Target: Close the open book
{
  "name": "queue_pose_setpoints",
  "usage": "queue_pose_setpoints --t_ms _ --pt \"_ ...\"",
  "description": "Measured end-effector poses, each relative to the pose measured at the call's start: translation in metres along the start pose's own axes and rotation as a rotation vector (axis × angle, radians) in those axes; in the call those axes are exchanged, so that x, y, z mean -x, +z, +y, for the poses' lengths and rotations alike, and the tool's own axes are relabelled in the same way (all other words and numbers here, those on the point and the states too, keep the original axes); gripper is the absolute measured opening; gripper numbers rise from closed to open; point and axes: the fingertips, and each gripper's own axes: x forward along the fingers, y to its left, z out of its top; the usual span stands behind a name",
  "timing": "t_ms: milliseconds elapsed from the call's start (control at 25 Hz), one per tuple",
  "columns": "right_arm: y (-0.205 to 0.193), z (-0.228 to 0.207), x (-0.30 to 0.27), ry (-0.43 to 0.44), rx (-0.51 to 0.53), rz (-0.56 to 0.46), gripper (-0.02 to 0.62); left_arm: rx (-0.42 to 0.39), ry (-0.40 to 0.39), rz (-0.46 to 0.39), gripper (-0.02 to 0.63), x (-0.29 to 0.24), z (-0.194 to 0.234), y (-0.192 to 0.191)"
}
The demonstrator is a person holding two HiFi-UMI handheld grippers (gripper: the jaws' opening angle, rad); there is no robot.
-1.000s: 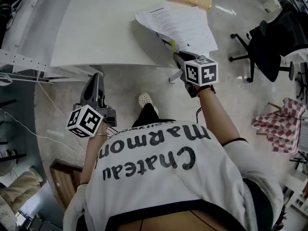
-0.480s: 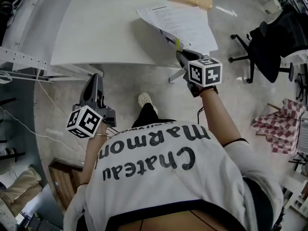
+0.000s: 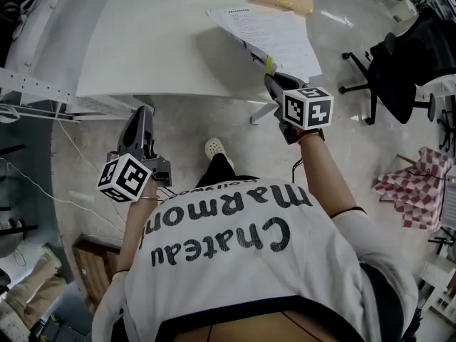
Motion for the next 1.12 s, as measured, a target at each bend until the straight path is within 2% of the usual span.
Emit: queue_pose_setpoints --t_ms 520,1120 --pt "0.008 -0.016 0.013 -0.031 -0.027 -0.050 0.060 -0.002 -0.010 0.010 0.023 -0.003 -0.003 -0.001" --pt "0.010 -0.042 0.024 -0.050 -0.107 -0.103 0.058 -0.018 -0.031 0.029 0.024 -0.016 -0.013 0.001"
